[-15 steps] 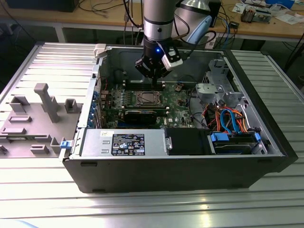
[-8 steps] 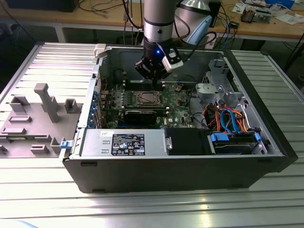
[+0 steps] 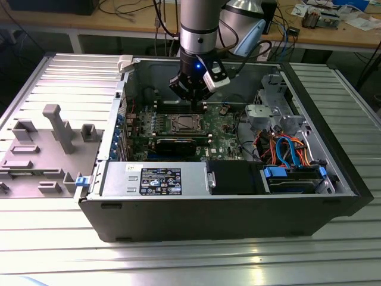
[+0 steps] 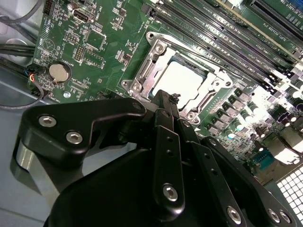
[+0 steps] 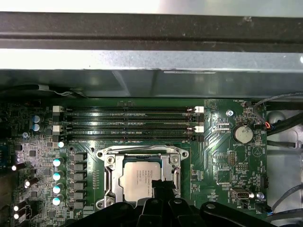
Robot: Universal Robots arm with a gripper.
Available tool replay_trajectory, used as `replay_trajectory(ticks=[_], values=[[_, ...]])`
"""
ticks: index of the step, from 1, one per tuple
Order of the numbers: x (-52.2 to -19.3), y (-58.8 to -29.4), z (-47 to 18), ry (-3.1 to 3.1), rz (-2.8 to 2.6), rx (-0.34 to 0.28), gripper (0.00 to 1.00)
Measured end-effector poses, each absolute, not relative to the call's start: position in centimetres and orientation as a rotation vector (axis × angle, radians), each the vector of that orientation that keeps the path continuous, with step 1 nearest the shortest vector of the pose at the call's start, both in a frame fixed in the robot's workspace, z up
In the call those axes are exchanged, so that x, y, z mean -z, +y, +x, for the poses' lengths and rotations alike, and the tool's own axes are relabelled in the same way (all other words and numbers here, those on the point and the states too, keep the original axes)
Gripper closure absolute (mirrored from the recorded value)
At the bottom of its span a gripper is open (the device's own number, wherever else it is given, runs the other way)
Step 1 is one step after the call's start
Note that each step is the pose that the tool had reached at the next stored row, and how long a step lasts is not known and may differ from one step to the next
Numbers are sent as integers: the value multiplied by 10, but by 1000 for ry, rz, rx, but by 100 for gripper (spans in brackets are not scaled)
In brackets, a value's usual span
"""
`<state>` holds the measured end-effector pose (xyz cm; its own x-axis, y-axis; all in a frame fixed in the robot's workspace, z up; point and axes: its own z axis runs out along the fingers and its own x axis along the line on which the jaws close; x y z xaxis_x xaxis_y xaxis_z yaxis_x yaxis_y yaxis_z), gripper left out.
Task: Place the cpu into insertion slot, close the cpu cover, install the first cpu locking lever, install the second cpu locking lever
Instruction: 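Install the second cpu locking lever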
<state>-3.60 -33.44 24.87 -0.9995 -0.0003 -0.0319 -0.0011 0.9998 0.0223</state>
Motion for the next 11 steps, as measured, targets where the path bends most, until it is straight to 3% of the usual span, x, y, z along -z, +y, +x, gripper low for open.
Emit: replay_trajectory(ticks=[11], values=[[-252,-334,-36,3110,-1,-33,89]])
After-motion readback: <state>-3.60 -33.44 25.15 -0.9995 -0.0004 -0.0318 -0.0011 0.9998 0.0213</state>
